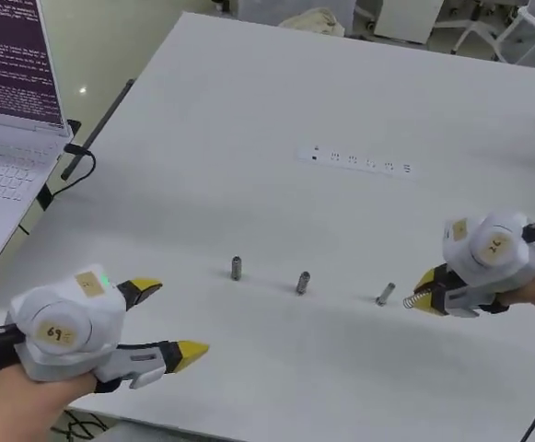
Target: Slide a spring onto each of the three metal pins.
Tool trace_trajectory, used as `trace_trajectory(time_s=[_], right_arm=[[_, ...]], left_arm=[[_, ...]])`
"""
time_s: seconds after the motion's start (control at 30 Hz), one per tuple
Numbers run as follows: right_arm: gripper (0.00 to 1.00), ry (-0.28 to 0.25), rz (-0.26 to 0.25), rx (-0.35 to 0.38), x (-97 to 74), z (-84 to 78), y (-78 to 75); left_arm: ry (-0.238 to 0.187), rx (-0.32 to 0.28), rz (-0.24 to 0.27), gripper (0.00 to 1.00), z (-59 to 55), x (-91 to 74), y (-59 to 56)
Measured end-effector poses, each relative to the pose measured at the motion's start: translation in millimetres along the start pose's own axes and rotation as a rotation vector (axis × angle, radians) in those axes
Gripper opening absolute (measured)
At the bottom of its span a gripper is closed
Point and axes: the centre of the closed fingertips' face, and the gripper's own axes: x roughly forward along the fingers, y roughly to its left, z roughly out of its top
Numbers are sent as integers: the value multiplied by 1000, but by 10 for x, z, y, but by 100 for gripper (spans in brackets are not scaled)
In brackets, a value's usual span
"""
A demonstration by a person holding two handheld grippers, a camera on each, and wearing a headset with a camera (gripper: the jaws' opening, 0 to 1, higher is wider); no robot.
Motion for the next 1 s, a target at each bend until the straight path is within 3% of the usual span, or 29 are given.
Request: trace_trajectory(time_s=[0.47, 1.0], right_arm=[[9, 34, 4, -28, 128, -14, -244], [9, 66, 23, -35, 312, -34, -349]], left_arm=[[23, -38, 21, 63, -78, -9, 63], [24, -67, 46, 63, -28, -58, 169]])
